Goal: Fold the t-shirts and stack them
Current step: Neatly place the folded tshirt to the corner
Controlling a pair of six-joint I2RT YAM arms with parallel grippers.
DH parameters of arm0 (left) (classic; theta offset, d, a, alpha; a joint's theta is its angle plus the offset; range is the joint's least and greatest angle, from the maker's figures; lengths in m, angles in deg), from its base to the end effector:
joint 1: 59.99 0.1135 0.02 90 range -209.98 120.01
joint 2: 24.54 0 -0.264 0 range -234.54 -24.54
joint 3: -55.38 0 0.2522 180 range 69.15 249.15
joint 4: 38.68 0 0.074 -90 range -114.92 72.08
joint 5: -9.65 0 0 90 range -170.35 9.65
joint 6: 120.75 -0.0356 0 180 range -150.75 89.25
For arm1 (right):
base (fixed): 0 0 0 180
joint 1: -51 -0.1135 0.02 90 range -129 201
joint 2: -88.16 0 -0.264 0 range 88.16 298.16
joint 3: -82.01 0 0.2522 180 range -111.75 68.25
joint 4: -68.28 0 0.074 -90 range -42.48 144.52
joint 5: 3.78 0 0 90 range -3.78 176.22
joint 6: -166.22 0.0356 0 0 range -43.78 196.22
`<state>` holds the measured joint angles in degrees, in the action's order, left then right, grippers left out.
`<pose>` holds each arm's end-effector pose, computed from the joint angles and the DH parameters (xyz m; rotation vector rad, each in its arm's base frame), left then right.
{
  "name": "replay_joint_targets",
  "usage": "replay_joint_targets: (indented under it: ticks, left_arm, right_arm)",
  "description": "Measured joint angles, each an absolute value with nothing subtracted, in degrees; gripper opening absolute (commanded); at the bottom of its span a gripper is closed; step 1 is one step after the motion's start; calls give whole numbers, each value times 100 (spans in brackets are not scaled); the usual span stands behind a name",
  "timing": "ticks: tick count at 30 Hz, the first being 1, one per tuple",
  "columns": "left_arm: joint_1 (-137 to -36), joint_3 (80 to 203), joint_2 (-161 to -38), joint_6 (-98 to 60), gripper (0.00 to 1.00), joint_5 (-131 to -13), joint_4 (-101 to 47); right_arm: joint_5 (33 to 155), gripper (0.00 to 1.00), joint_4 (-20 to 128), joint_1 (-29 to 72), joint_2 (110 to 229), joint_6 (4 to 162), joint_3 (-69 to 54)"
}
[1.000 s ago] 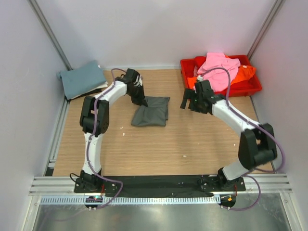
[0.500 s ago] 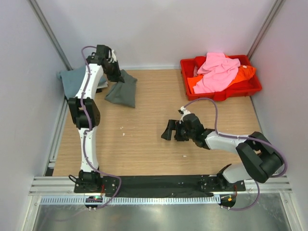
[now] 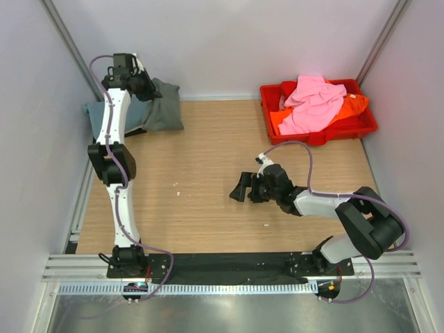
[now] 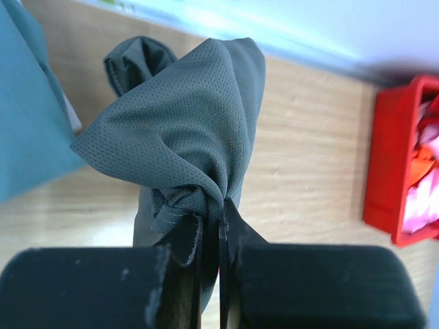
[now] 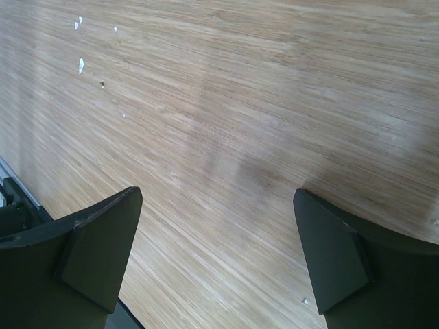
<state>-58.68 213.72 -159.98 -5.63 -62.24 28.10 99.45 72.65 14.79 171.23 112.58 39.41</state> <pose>0.5183 0.0008 0.3221 -0.3829 2.3293 -0.5741 0.2113 0.1648 0.1479 -0.1354 2.3481 0.9260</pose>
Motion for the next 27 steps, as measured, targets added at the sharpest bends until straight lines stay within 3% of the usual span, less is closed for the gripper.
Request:
replay_joint_targets:
  ticks: [15, 27]
  left_arm:
    - [-5348, 21741, -16002, 150, 0, -6130, 1203]
    - [-4859, 21737, -16002, 158, 0, -6110, 1063]
  right_arm:
    - [9961, 100, 7418, 1479, 17114, 11260, 4019]
    - [9969, 100, 7429, 1479, 17114, 11258, 4024]
